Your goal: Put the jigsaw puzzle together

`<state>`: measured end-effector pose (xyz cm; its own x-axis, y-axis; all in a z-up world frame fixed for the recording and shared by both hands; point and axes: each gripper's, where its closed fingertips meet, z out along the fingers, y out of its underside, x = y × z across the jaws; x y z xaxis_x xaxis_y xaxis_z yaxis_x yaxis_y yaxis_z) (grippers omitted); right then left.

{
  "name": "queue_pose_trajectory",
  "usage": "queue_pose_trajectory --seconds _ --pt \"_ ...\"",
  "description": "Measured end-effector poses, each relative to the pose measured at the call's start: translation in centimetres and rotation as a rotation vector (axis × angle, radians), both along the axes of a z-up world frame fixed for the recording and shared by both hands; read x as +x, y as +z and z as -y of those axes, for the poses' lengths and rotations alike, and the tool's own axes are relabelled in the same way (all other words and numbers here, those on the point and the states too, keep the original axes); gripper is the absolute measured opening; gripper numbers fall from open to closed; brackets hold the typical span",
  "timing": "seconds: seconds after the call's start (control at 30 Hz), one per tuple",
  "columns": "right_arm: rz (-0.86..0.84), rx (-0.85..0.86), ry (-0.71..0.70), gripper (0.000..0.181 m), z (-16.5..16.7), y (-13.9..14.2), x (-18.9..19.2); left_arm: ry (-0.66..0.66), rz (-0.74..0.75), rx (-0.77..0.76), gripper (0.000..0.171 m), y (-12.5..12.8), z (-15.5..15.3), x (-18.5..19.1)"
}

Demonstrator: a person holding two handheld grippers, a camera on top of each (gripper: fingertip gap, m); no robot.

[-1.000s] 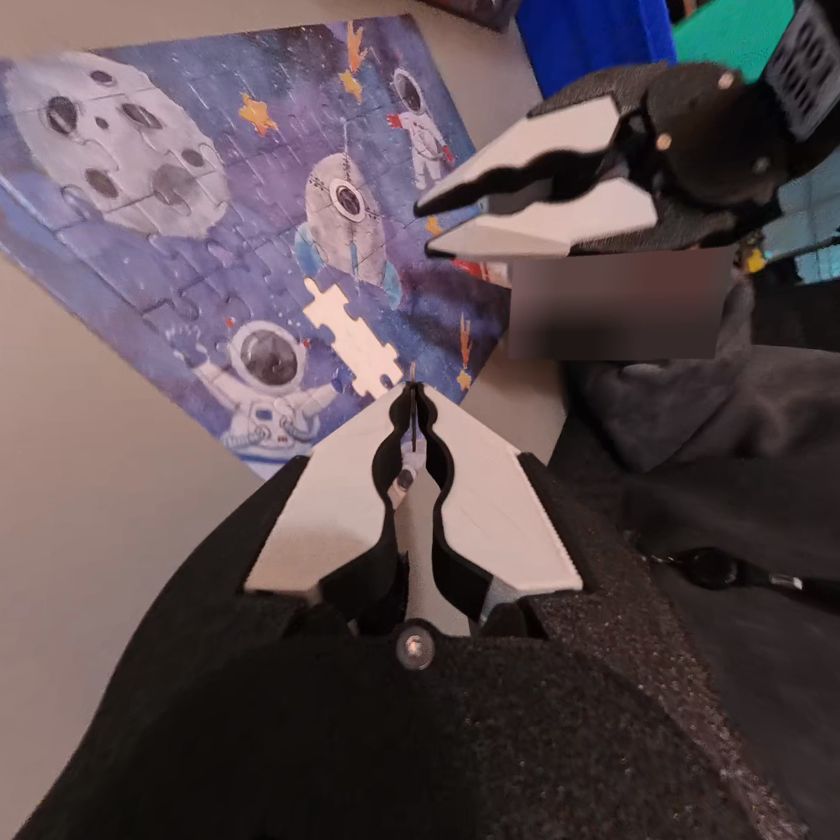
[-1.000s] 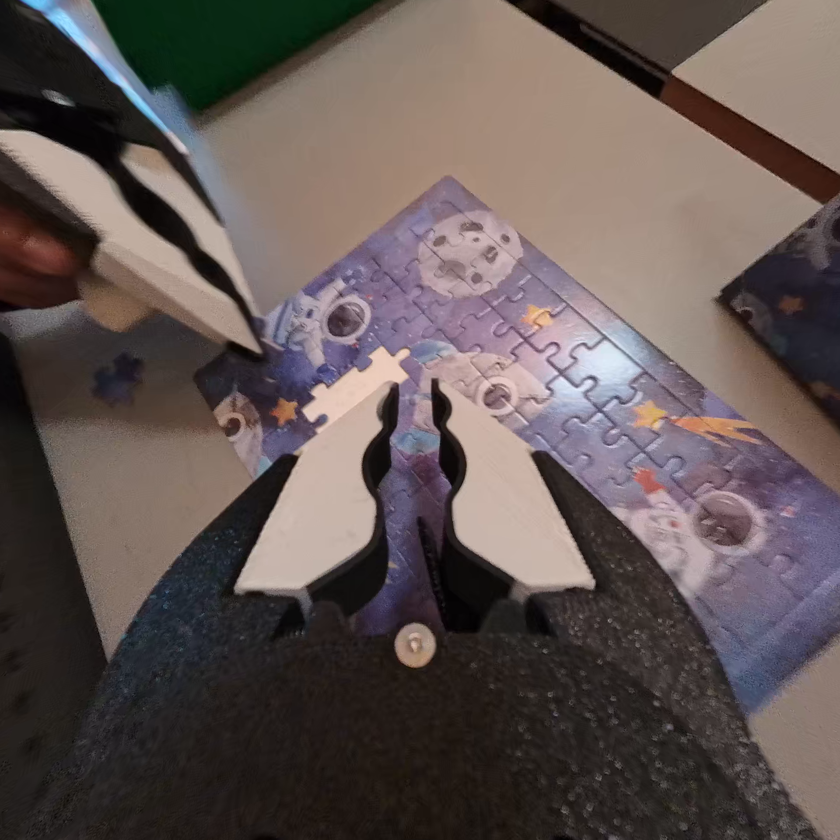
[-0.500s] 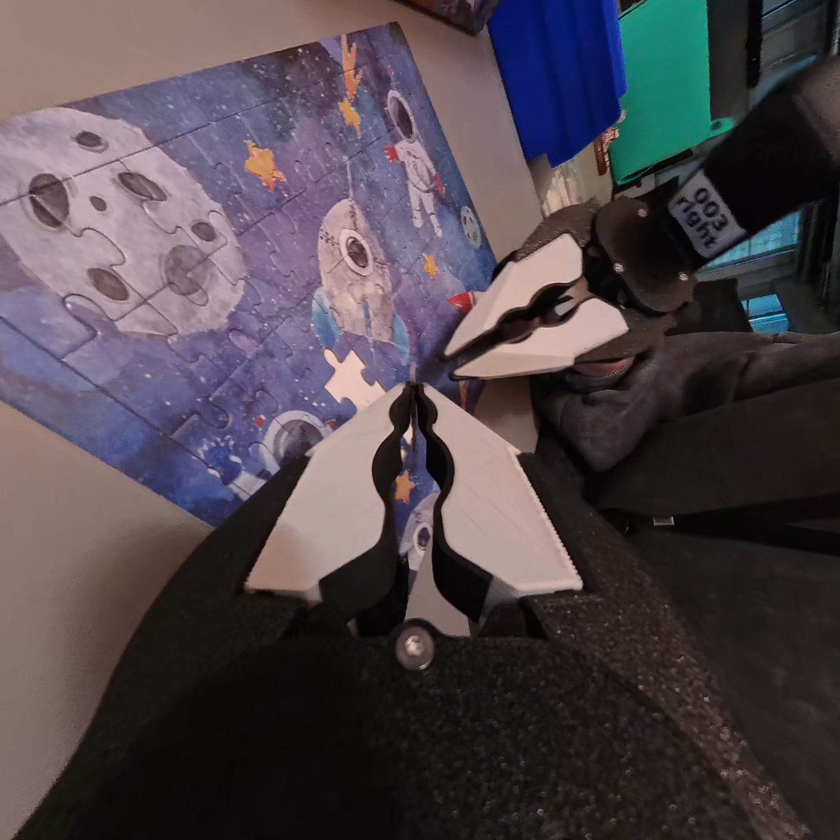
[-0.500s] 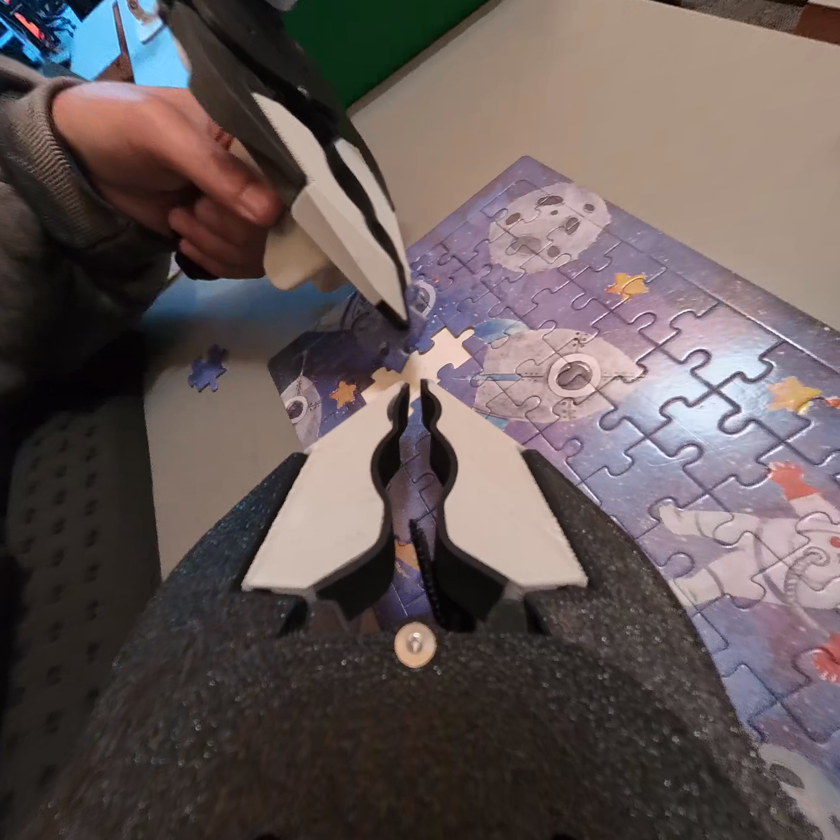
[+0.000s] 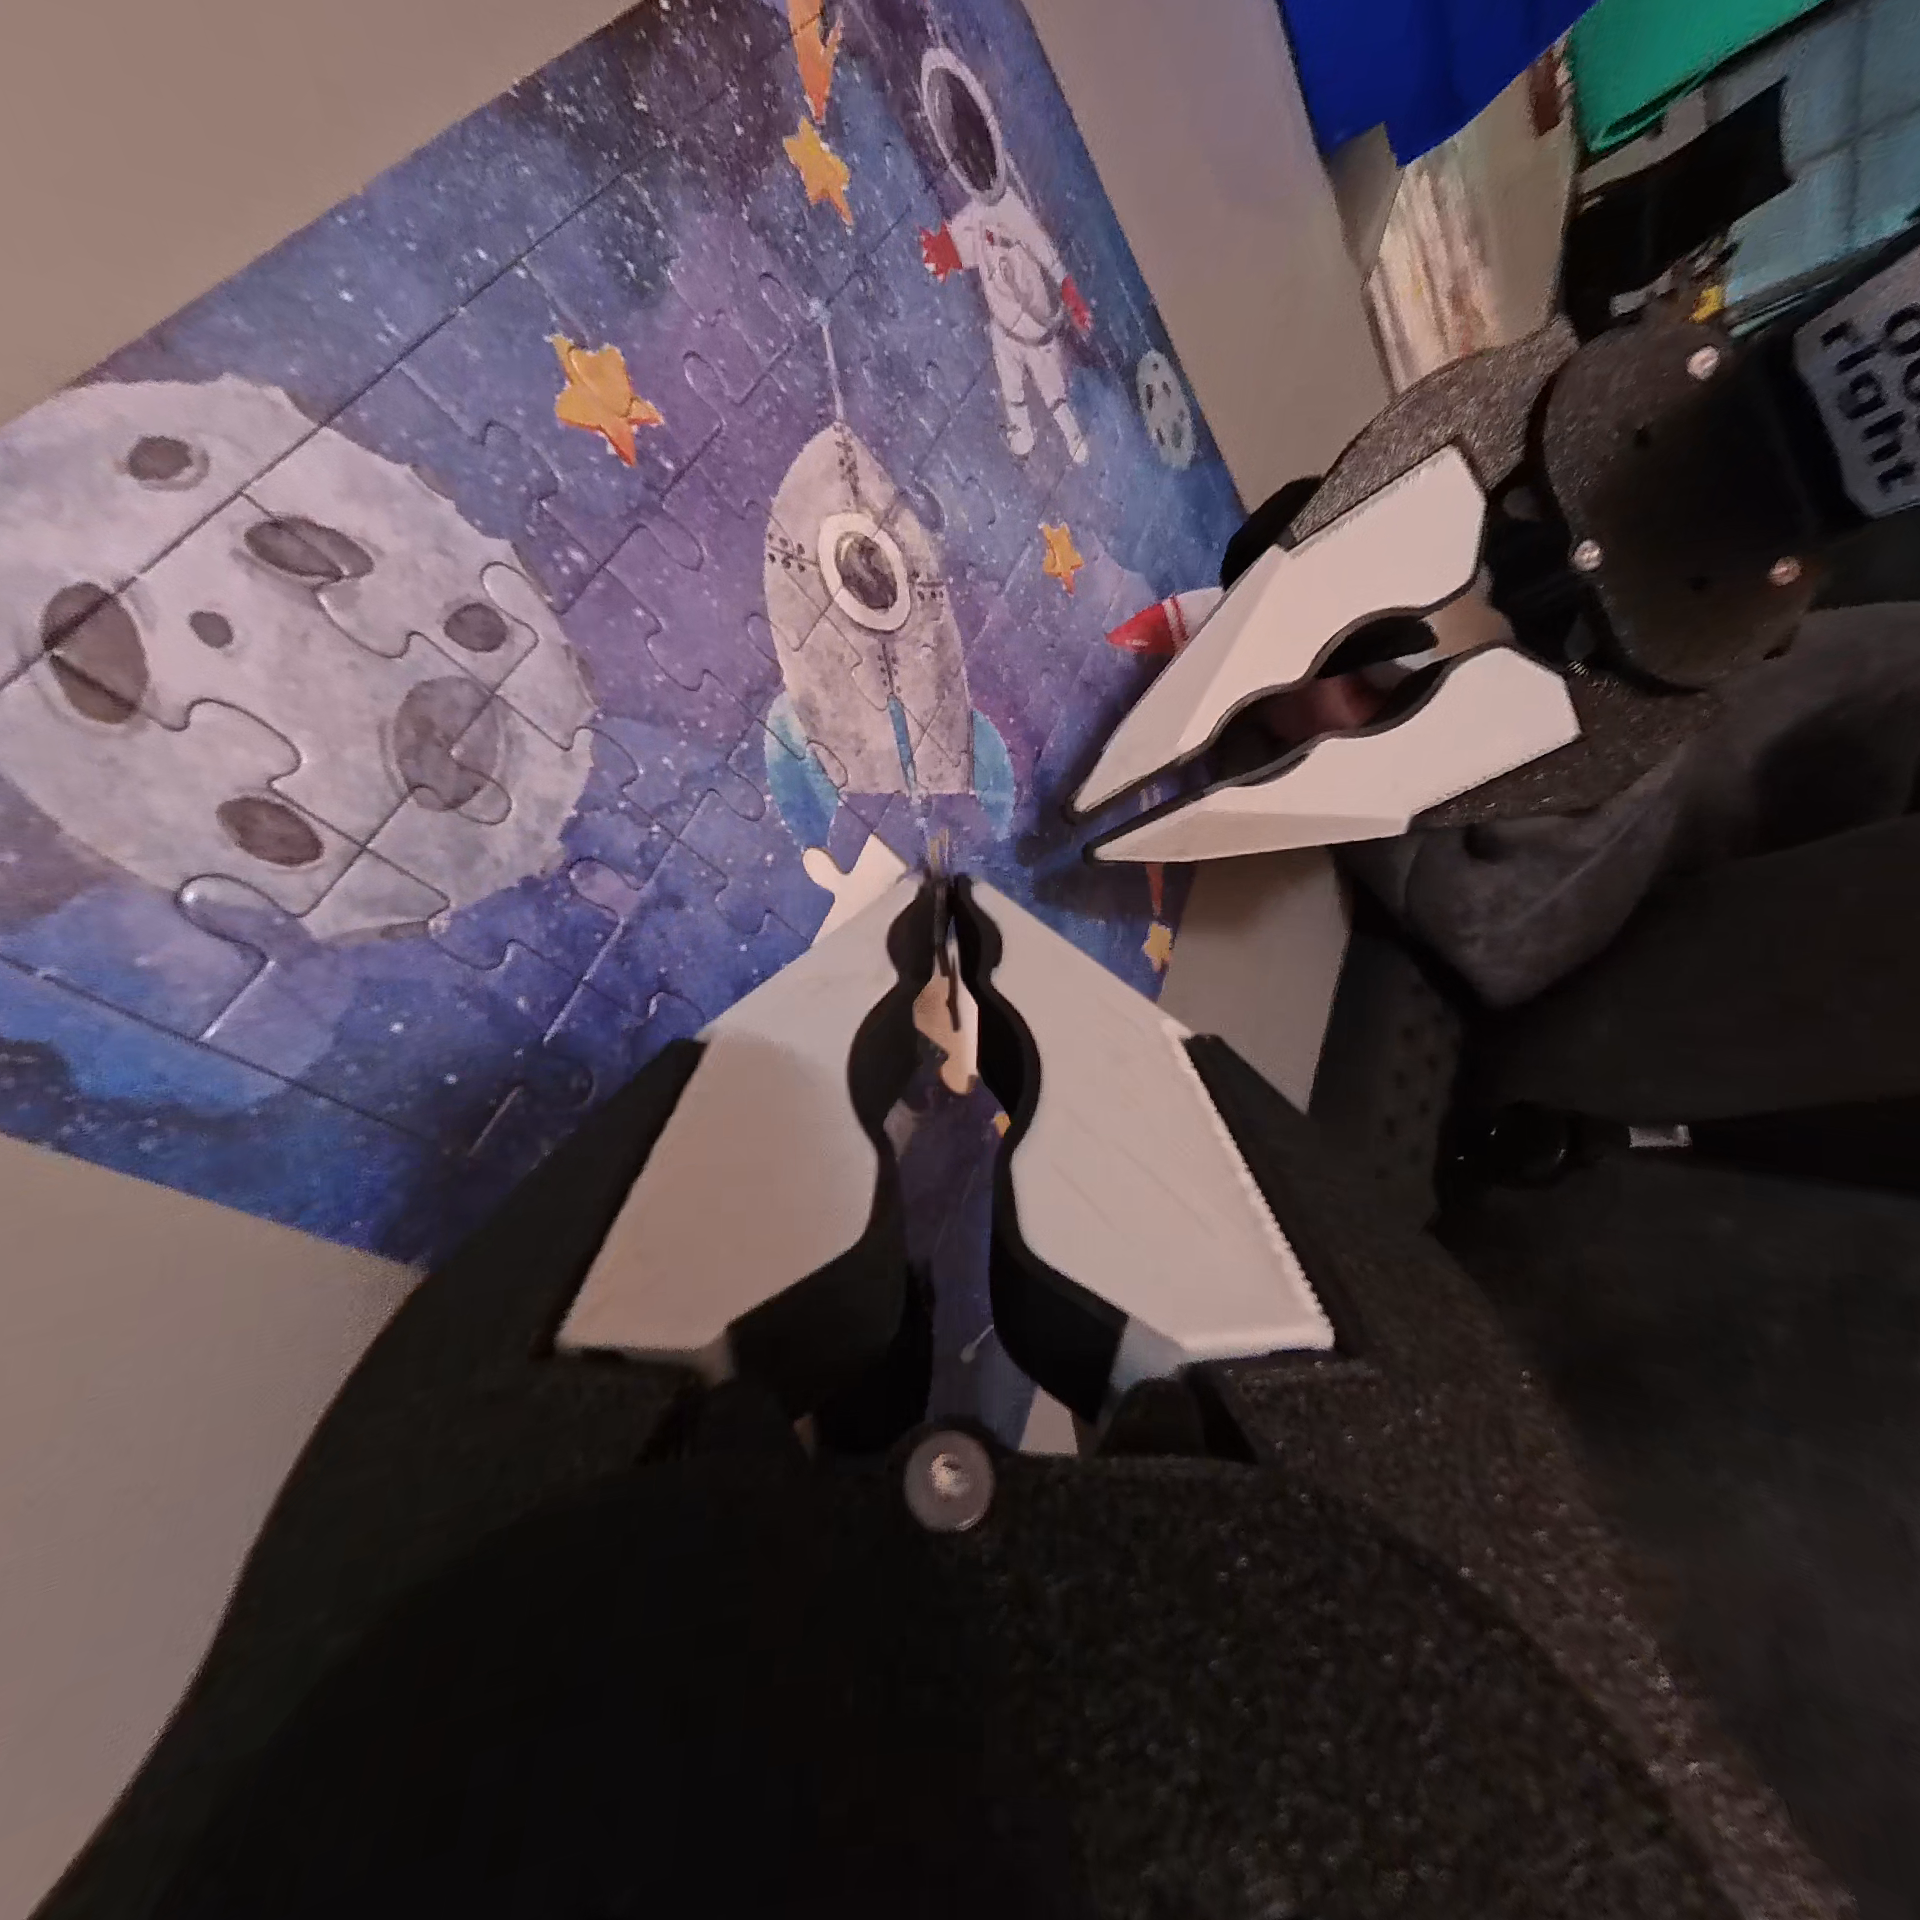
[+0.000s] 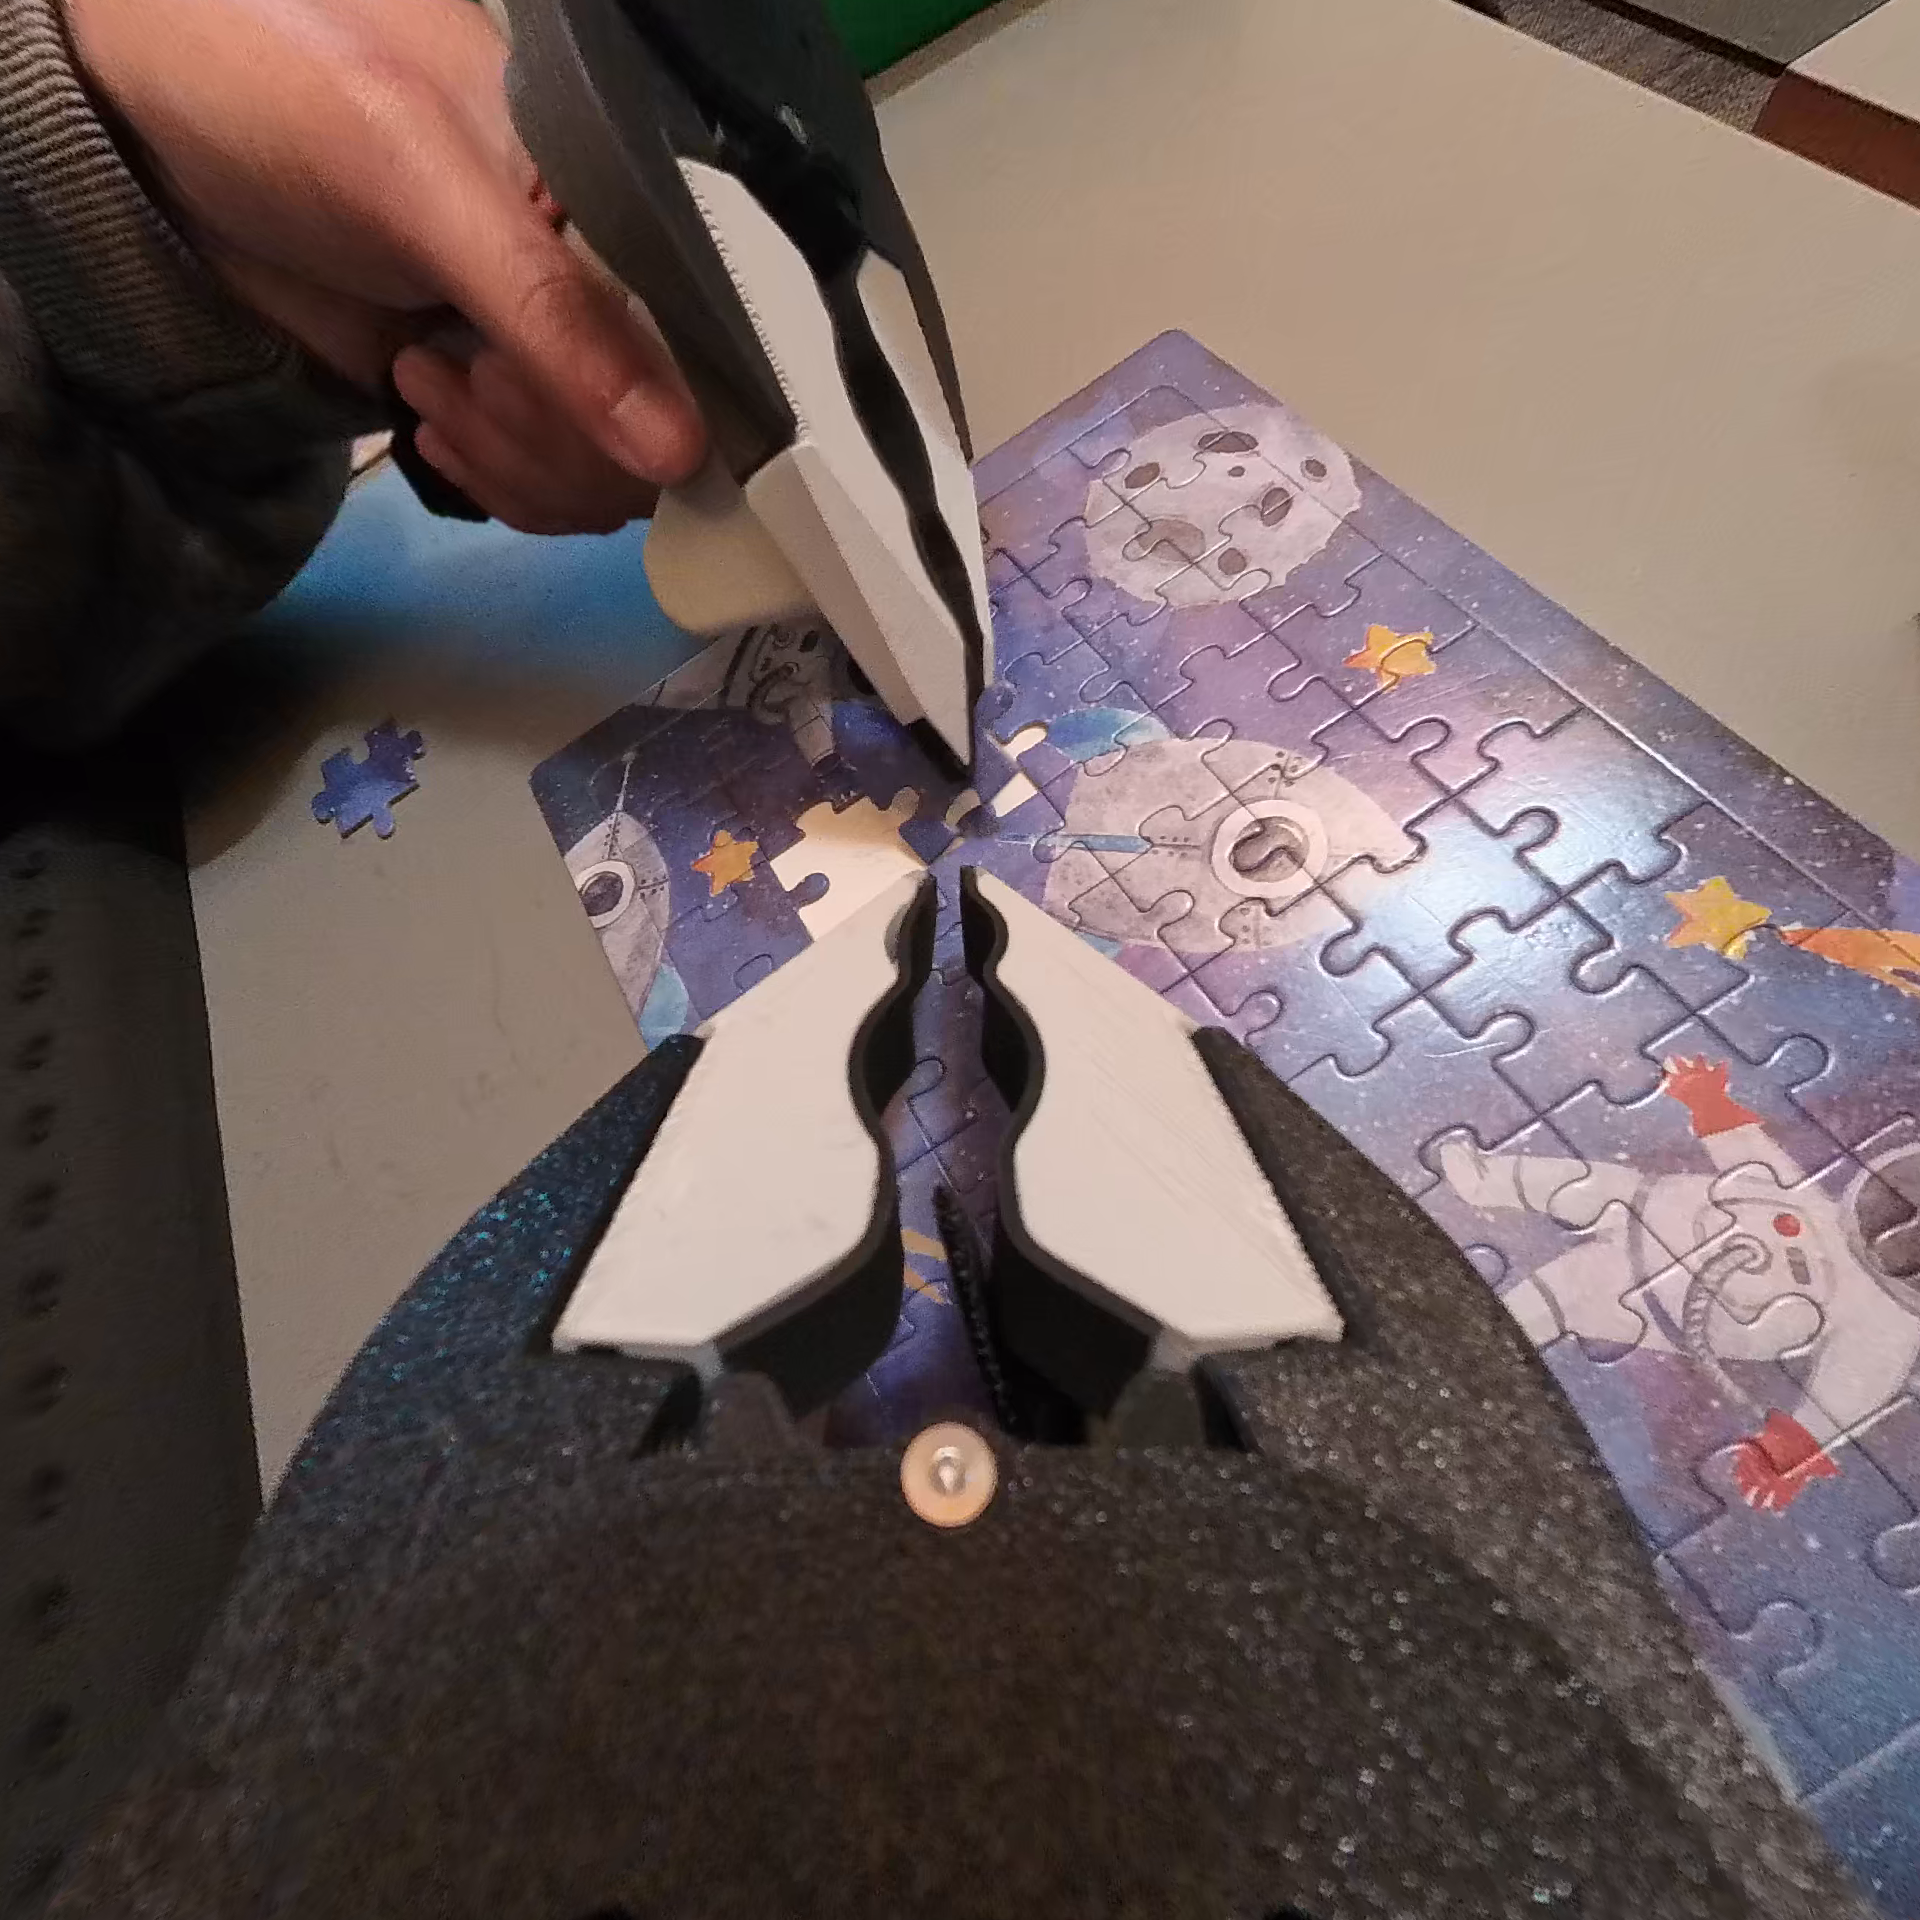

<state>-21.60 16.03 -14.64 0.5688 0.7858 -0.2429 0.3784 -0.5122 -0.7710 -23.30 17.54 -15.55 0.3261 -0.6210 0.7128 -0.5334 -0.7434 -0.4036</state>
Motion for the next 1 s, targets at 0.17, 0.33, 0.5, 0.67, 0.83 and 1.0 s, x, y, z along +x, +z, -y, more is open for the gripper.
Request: queue_pose_trajectory --seconds 0.17,0.33,0.5,0.67,0.83,1.0 --pt "0.036 0.013 0.009 0.004 0.0 -0.5 -0.2 -0.021 -0.073 0.098 0.010 -0.8 -0.3 -0.3" --pt "0.093 0.052 0.023 0.003 -0.1 -1.0 -0.4 -0.044 -0.100 0.161 0.016 -0.7 0.0 -0.3" --pt "0.092 0.074 0.028 0.000 -0.3 -0.7 -0.9 -0.078 -0.140 0.225 0.026 -0.6 0.5 -0.2" --pt "0.138 0.092 0.015 0.000 -1.1 -1.2 -1.3 -0.094 -0.175 0.291 0.027 -0.6 0.4 -0.2" --pt "0.143 0.090 0.012 0.000 -1.1 -1.3 -1.3 -0.125 -0.185 0.377 0.030 -0.5 0.5 -0.1" --pt "0.137 0.090 0.011 0.000 -1.2 -1.1 -1.5 -0.108 -0.178 0.501 0.030 0.7 0.0 -0.1"
